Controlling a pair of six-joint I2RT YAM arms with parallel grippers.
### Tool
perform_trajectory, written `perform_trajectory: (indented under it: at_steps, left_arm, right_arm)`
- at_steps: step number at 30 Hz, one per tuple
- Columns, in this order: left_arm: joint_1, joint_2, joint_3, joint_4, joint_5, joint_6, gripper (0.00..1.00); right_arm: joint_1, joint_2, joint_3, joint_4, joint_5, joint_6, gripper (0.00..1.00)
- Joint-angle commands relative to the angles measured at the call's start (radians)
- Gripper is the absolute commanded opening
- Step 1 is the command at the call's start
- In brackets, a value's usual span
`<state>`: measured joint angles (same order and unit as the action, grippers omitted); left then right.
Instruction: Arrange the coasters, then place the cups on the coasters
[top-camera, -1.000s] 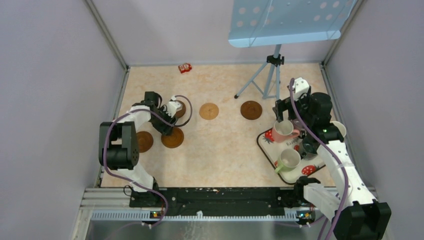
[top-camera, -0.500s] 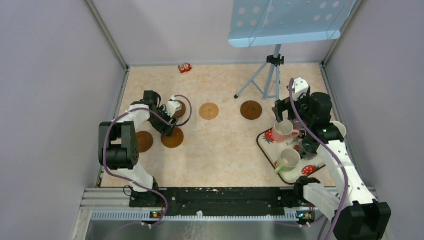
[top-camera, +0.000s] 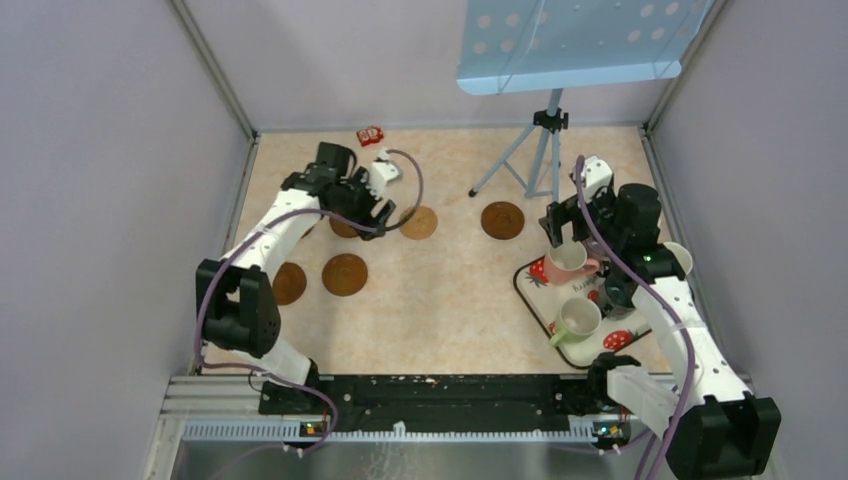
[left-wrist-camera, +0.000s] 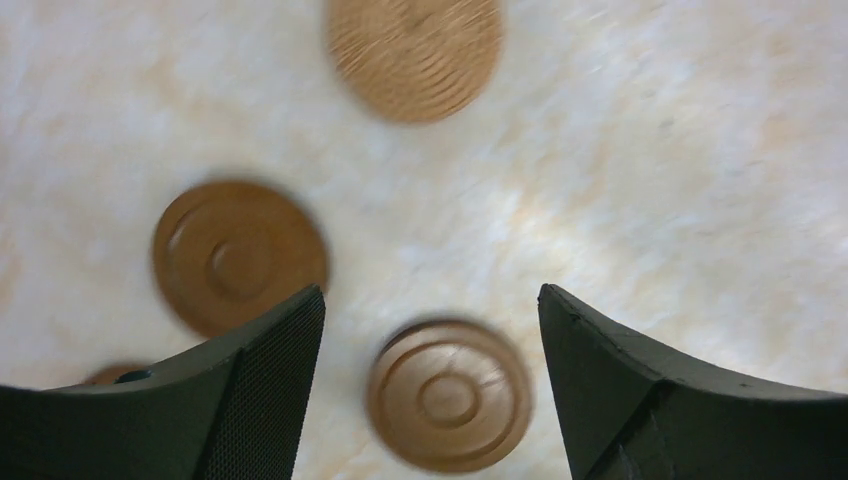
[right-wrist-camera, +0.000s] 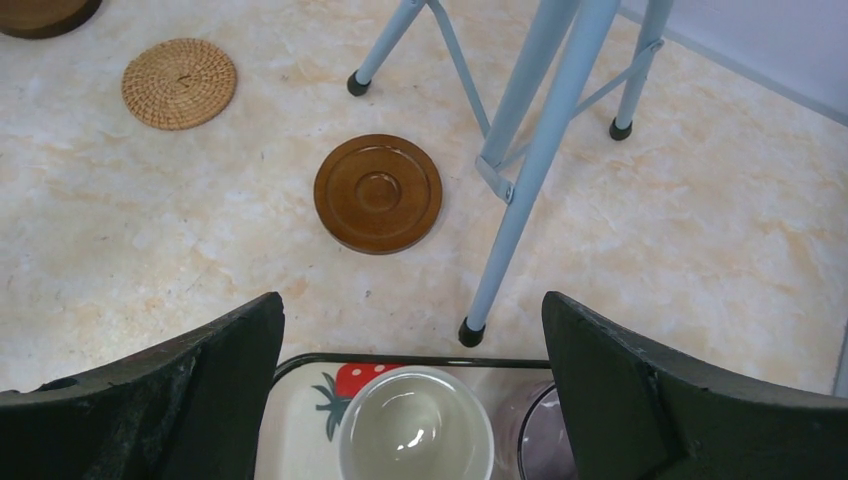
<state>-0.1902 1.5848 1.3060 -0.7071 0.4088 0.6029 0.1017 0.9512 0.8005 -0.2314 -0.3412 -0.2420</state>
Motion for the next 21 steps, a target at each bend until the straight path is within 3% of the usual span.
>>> perform_trajectory:
  at_steps: [1, 8, 15, 21]
  left_arm:
    - [-0.172, 0.020, 0.031, 0.072, 0.016, -0.117, 0.87]
    - [-0.354, 0.227, 0.210, 0.162, -0.017, -0.238, 0.97]
    - [-0.516, 0.449, 0.422, 0.248, -0.181, -0.294, 0.95]
    - [-0.538, 0.559, 0.494, 0.413, -0.298, -0.447, 0.92]
  right_arm:
    - [-0.006, -0.021, 0.012, 0.025, -0.067, 0.003, 0.98]
    - [-0.006, -0.029, 0.015, 0.017, -0.111, 0.005, 0.98]
    - [-0.006, -0.028, 0.025, 0.007, -0.123, 0.012, 0.98]
    - [-0.005, -0.027, 0.023, 0.000, -0.125, 0.015, 0.98]
